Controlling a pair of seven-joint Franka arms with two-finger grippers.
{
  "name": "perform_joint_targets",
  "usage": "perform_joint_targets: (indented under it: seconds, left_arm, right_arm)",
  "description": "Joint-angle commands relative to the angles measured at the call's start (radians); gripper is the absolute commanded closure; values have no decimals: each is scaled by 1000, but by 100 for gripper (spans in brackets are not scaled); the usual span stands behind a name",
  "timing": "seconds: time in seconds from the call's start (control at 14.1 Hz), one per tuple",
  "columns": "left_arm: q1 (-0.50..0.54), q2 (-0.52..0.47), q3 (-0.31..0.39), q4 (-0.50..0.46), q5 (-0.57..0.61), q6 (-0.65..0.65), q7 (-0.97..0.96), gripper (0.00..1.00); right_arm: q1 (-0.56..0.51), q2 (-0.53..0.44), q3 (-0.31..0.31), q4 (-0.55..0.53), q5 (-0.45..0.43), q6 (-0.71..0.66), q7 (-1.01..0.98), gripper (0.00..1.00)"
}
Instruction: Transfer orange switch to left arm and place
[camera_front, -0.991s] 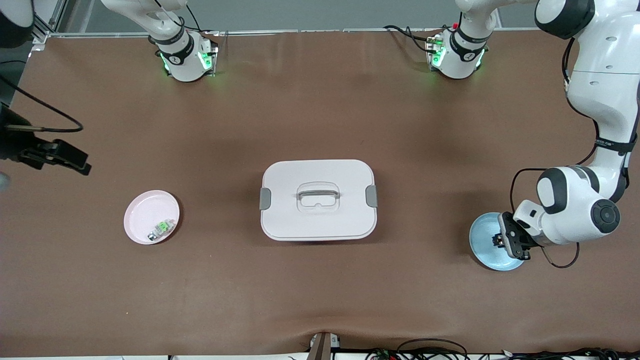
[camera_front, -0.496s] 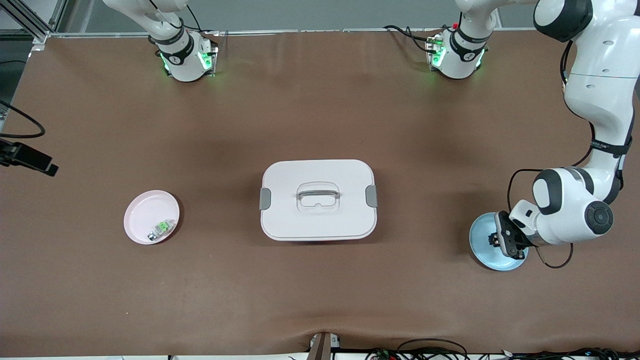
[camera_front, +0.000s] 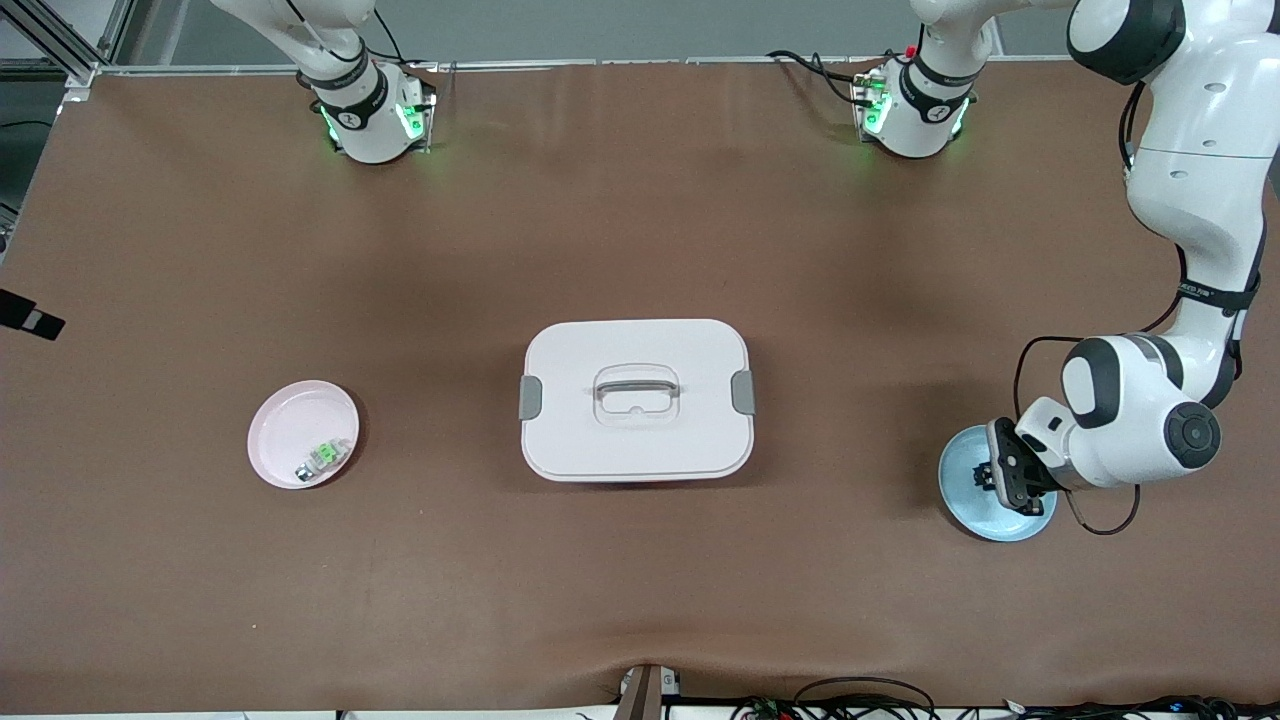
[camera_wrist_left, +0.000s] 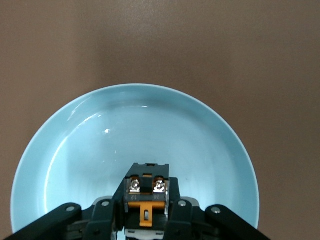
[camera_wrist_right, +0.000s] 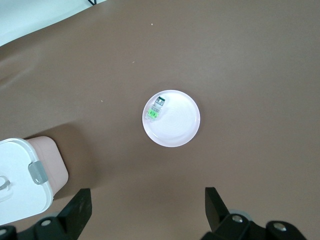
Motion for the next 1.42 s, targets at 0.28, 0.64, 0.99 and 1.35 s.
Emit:
perform_joint_targets:
  seconds: [0.28,0.64,0.99,1.35]
  left_arm:
    - [6,-13,-14,4,-29,-5,-3,0]
    - [14,-67,-20,84,-67,-163,-86,0]
    - [17,-172,-18,116,-67,-298,-336,0]
    - [5,-257,-21,115,-65,-373,-708,0]
  right_arm:
    - [137,-30,14,-30,-86,6,205,0]
    - [122,-68,11,-87,-72,27,199,0]
    - [118,-166,8,-248,-70,98,183,0]
    - [85,-178,8,-282,-67,61,160,0]
